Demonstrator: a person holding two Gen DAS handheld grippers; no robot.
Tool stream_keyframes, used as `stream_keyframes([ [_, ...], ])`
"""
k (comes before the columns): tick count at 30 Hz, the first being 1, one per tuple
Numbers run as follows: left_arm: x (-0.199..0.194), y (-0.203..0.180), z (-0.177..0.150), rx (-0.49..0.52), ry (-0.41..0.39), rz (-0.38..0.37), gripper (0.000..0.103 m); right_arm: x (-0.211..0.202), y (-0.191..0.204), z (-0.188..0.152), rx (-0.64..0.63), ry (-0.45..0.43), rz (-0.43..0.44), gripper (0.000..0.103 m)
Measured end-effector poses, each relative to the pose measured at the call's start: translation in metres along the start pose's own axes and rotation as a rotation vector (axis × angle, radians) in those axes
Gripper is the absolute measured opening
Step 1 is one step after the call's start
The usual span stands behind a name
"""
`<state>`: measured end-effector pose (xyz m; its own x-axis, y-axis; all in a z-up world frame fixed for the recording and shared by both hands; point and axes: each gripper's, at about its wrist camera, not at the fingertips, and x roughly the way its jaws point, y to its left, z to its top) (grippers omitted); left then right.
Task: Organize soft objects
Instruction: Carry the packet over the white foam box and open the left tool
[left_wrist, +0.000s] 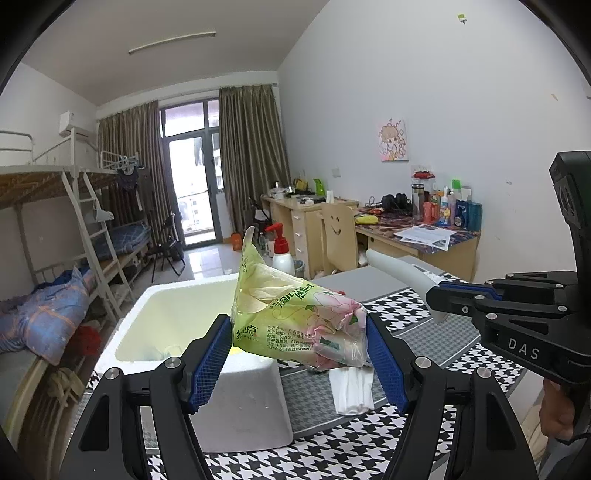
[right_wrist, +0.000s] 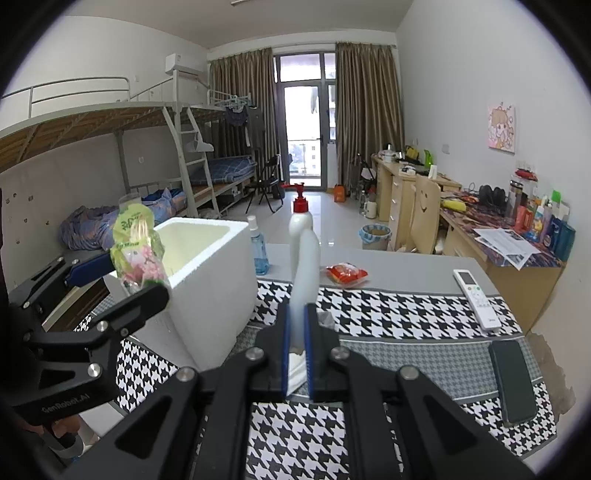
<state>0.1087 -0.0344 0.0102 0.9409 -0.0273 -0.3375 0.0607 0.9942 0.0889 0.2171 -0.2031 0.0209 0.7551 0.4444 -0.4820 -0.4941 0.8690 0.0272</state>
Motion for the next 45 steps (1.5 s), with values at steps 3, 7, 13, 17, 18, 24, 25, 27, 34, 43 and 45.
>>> stream_keyframes([
  [3, -0.002, 0.002, 0.003, -0.005, -0.012, 0.007, 0.073, 0.001, 0.001, 0.002, -0.006, -0.01, 0.006, 0.01],
  [7, -0.002, 0.007, 0.007, -0.017, -0.025, 0.02, 0.073, 0.003, 0.004, 0.005, -0.004, -0.017, 0.007, 0.01],
  [13, -0.003, 0.011, 0.013, -0.015, -0.046, 0.032, 0.073, 0.002, 0.011, 0.012, -0.017, -0.04, 0.014, 0.01],
  [17, -0.002, 0.016, 0.016, -0.015, -0.056, 0.055, 0.073, 0.002, 0.016, 0.017, -0.019, -0.052, 0.028, 0.01],
  [18, -0.002, 0.017, 0.016, -0.016, -0.058, 0.055, 0.073, 0.003, 0.016, 0.017, -0.021, -0.055, 0.031, 0.01],
  [24, -0.002, 0.026, 0.017, -0.021, -0.064, 0.069, 0.073, 0.008, 0.027, 0.024, -0.038, -0.06, 0.052, 0.01],
  [25, -0.002, 0.028, 0.017, -0.023, -0.064, 0.078, 0.073, 0.009, 0.029, 0.025, -0.041, -0.06, 0.057, 0.01],
  [27, -0.001, 0.032, 0.017, -0.027, -0.064, 0.084, 0.073, 0.011, 0.032, 0.028, -0.046, -0.063, 0.066, 0.01],
  [34, 0.0, 0.044, 0.02, -0.045, -0.064, 0.116, 0.073, 0.017, 0.041, 0.035, -0.058, -0.072, 0.099, 0.01],
  [43, 0.009, 0.059, 0.02, -0.054, -0.047, 0.15, 0.073, 0.036, 0.056, 0.041, -0.065, -0.055, 0.139, 0.01],
  [45, 0.012, 0.063, 0.02, -0.059, -0.041, 0.158, 0.073, 0.039, 0.058, 0.042, -0.065, -0.053, 0.143, 0.01],
])
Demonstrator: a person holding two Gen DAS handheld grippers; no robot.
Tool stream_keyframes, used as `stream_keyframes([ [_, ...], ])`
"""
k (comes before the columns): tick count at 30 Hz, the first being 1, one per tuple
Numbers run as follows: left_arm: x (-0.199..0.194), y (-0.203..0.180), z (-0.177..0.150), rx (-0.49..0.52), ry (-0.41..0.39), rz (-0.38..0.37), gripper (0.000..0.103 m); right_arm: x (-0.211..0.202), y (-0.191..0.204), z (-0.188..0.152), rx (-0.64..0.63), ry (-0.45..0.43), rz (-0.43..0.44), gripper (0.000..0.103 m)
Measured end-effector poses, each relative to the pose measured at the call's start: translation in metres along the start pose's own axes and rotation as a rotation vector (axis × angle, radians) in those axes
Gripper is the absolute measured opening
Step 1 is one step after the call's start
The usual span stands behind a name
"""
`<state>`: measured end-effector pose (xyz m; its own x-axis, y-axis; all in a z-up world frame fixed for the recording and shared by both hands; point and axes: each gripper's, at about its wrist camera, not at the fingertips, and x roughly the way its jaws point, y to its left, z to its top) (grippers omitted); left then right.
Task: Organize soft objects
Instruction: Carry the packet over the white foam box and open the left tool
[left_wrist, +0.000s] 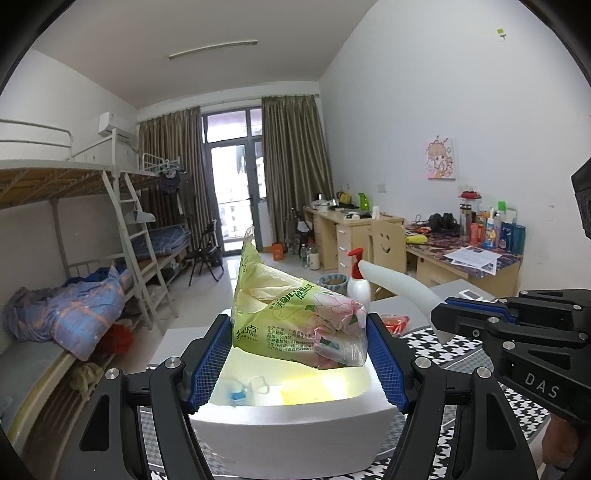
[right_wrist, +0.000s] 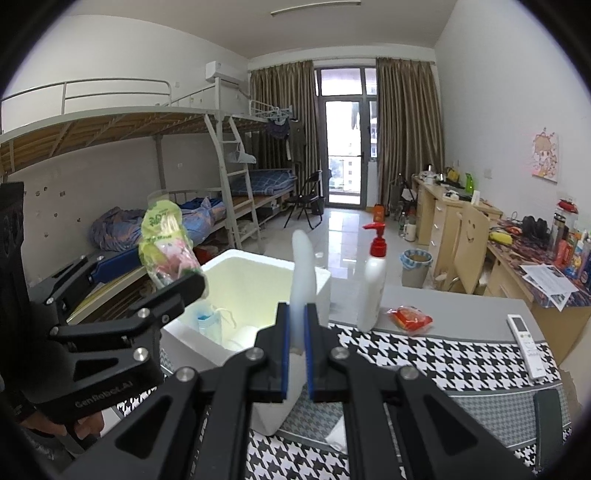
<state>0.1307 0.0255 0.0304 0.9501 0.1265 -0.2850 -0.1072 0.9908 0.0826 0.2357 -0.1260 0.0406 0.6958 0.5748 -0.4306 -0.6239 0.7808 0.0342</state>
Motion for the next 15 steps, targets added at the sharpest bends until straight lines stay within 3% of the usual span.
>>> stream_keyframes([
  [15, 0.03, 0.023, -0.005, -0.032, 0.053, 0.011, 0.074, 0.016, 0.005, 0.003, -0.006, 0.024, 0.007, 0.01],
])
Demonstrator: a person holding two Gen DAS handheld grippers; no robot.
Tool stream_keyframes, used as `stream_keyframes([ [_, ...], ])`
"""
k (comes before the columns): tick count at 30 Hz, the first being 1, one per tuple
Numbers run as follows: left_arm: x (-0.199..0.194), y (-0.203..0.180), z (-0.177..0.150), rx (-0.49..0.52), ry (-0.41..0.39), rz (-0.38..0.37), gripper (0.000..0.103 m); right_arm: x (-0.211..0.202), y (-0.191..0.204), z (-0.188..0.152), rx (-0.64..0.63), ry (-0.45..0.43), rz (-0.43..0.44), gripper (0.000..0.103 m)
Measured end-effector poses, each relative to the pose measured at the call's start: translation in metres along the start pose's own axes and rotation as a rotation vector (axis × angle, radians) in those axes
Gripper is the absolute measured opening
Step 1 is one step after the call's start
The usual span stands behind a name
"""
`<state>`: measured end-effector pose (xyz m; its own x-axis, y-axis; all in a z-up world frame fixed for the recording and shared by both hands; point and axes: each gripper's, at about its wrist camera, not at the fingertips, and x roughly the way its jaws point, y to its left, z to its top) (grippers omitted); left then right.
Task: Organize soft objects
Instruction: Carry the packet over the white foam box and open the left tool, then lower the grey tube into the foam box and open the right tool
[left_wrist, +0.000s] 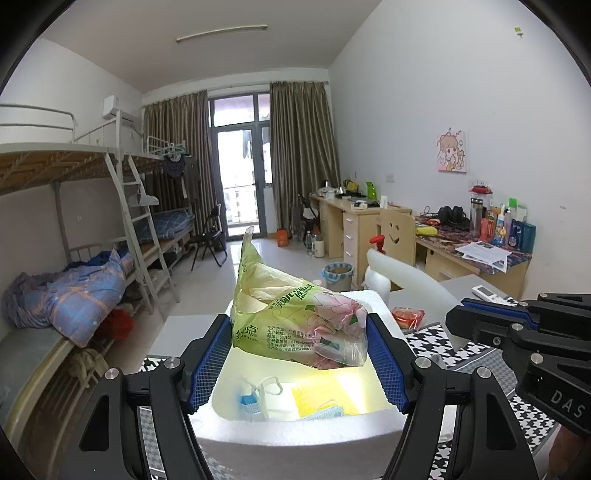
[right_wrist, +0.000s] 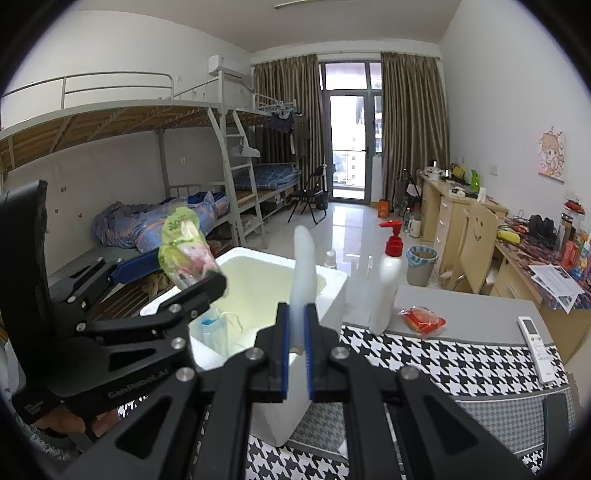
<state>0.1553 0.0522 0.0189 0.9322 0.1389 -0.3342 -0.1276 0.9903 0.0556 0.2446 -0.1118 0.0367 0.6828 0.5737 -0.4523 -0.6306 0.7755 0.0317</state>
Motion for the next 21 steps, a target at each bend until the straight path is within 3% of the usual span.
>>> stream_keyframes([
  [3, 0.004, 0.003, 0.0, -0.002, 0.002, 0.004, 0.075, 0.001, 0.001, 0.001, -0.001, 0.002, -0.003, 0.01],
  [9, 0.007, 0.01, -0.001, -0.01, -0.009, 0.026, 0.096, 0.005, 0.0, 0.003, -0.002, 0.003, -0.013, 0.01],
  [21, -0.001, 0.026, -0.001, -0.043, -0.031, 0.052, 0.102, 0.012, 0.005, 0.005, -0.009, 0.005, 0.002, 0.01],
])
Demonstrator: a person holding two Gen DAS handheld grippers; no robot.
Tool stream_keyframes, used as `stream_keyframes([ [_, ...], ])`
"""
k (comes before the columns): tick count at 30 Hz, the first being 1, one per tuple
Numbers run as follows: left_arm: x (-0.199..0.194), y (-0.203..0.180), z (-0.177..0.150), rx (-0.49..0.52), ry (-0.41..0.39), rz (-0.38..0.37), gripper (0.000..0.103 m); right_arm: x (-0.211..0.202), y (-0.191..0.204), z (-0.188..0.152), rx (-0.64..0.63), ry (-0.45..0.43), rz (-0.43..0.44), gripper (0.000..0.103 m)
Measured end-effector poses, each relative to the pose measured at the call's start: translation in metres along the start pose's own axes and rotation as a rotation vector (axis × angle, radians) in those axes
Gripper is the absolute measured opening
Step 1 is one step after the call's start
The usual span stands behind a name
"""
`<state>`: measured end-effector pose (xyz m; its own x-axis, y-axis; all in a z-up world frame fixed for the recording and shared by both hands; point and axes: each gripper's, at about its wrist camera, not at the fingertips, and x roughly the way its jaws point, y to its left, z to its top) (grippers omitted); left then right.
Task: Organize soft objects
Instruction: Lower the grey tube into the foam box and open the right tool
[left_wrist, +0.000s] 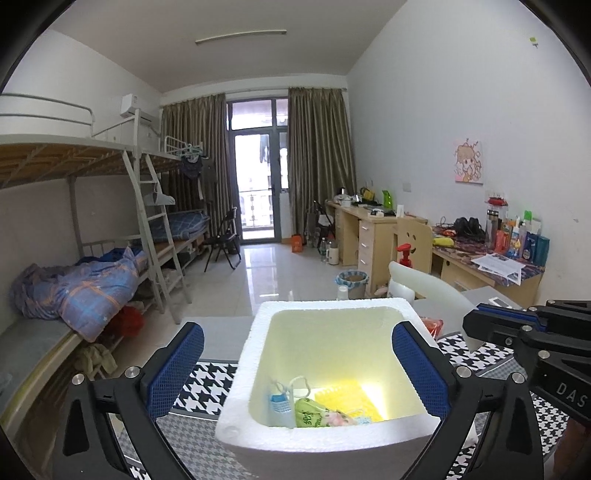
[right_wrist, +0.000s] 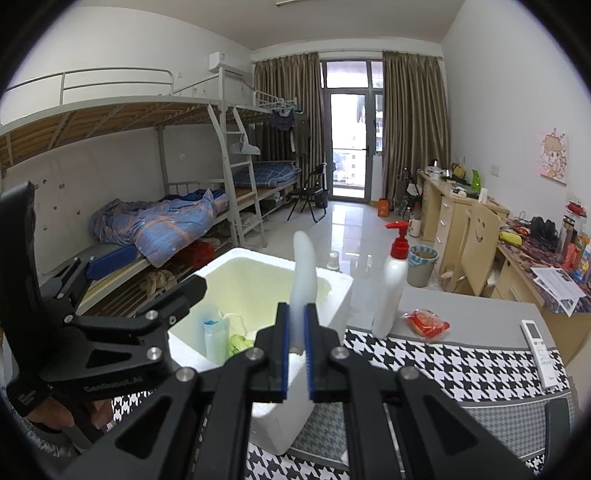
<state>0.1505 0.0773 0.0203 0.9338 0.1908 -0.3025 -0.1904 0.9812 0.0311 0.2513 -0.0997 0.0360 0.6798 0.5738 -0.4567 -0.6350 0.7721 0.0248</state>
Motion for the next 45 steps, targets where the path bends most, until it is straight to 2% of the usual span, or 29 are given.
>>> stream_keyframes([
  [16, -0.014, 0.019, -0.004, -0.025, -0.015, 0.045, 0.102, 0.01, 0.021, 0.006, -0.019, 0.017, 0.025, 0.01],
  [31, -0.025, 0.032, -0.016, -0.027, -0.012, 0.046, 0.102, 0.029, 0.031, 0.012, -0.019, 0.053, 0.041, 0.01],
  [43, -0.032, 0.04, -0.018, -0.032, -0.004, 0.07, 0.102, 0.038, 0.033, 0.016, -0.012, 0.058, 0.022, 0.01],
  [45, -0.034, 0.041, -0.018, -0.033, -0.001, 0.077, 0.102, 0.038, 0.033, 0.015, -0.008, 0.059, 0.035, 0.015],
])
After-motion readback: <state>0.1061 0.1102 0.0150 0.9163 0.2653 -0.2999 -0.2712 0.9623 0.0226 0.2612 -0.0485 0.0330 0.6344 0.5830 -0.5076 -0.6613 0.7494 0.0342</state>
